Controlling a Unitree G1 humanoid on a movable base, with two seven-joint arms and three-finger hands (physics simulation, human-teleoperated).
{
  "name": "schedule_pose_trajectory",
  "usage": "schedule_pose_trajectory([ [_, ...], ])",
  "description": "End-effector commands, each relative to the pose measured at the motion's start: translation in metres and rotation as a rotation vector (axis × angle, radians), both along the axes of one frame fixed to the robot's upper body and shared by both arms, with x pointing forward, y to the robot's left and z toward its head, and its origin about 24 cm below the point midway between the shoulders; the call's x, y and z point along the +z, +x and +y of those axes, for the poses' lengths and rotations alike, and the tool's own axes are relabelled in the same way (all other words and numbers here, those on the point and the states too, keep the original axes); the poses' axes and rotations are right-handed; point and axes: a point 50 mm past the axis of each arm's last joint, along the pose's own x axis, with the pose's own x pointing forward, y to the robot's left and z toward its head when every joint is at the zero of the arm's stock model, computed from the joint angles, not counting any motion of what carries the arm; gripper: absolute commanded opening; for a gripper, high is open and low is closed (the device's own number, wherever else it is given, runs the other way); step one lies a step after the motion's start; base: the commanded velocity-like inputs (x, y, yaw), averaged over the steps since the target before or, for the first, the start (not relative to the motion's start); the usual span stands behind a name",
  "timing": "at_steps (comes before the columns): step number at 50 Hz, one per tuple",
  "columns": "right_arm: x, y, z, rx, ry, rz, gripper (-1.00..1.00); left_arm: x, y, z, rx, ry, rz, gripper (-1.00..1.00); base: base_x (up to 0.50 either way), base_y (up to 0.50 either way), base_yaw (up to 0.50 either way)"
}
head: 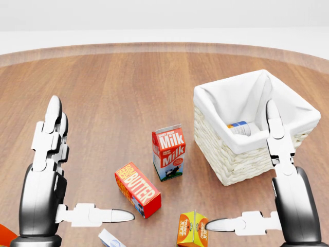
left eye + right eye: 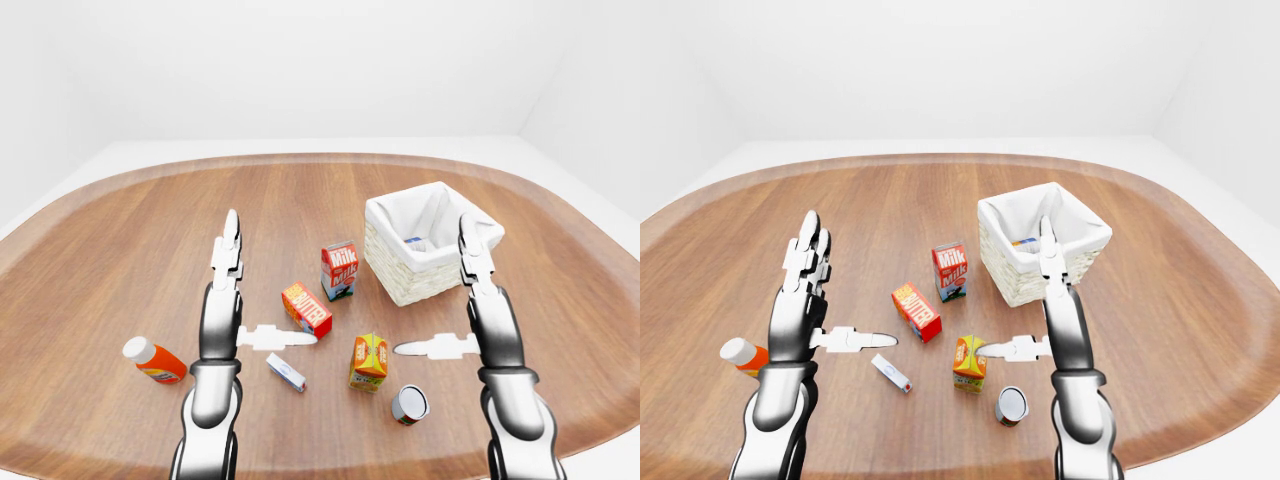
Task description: Pick up the alphabet soup and the tomato sauce, and put them in the basket.
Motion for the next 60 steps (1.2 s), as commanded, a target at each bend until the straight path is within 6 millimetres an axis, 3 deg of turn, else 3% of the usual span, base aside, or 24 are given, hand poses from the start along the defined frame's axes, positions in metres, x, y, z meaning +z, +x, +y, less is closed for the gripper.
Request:
schedule_pose_trajectory([
  [1, -0.001, -0.009, 0.000, 0.004, 0.008, 0.017, 1.00, 0.000, 0.000, 0.000, -0.001, 0.003, 0.001, 1.00, 0.00, 0.00, 0.00],
  [25, -0.012, -0.020, -0.002, 0.002, 0.024, 0.086, 1.00, 0.000, 0.000, 0.000, 0.000, 0.002, 0.001, 1.00, 0.00, 0.00, 0.00],
  [45, -0.046, -0.031, -0.005, -0.027, 0.055, 0.252, 1.00, -0.002, 0.002, 0.000, 0.007, 0.007, 0.009, 1.00, 0.00, 0.00, 0.00],
  [60, -0.057, -0.038, -0.005, -0.041, 0.066, 0.308, 1.00, -0.003, 0.002, 0.000, 0.006, 0.007, 0.013, 1.00, 0.00, 0.00, 0.00],
])
